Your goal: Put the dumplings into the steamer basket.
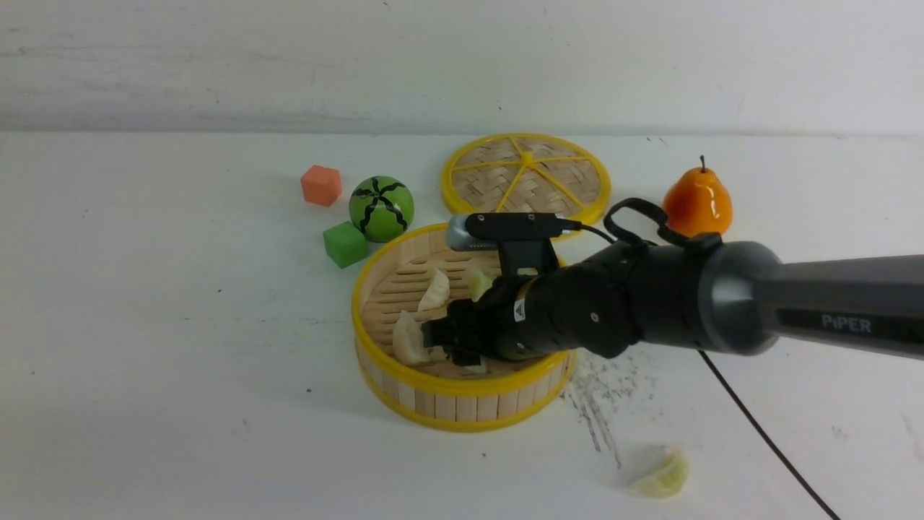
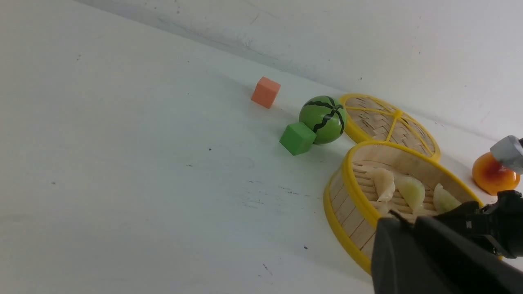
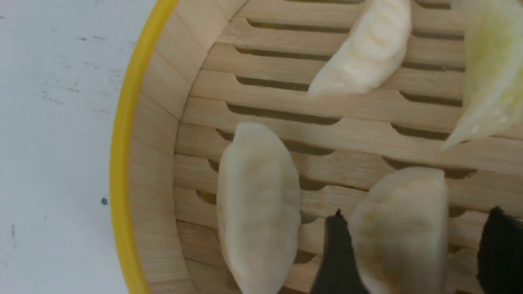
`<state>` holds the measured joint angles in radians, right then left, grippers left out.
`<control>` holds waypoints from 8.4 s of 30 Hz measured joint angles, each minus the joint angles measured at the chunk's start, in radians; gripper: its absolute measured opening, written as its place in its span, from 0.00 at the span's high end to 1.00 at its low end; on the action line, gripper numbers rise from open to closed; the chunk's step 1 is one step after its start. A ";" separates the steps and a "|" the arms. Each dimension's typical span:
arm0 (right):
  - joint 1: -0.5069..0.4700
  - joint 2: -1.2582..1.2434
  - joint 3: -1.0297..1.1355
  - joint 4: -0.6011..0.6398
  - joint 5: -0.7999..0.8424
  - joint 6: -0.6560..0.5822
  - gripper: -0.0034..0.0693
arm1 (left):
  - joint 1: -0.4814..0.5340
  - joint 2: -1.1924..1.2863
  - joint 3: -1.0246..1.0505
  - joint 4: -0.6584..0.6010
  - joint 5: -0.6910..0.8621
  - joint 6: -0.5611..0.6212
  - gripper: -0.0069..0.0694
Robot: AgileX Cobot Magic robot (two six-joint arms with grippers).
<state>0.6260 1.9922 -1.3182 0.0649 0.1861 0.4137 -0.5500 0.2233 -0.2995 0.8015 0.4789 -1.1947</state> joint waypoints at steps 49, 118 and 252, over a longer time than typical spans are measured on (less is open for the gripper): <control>-0.160 -0.372 0.520 -0.203 0.179 0.181 0.68 | 0.000 0.000 0.000 0.018 -0.002 0.000 0.82; -0.098 -1.551 0.861 -0.992 -0.083 0.434 0.97 | 0.000 0.000 0.000 0.121 -0.053 0.000 0.76; -0.568 -2.003 1.337 0.076 0.207 -0.414 0.87 | 0.525 -0.214 0.190 -0.572 -0.259 0.664 0.65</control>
<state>0.0583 -0.0112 0.0184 0.1414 0.3930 0.0000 -0.0249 0.0098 -0.1096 0.2291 0.2202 -0.5303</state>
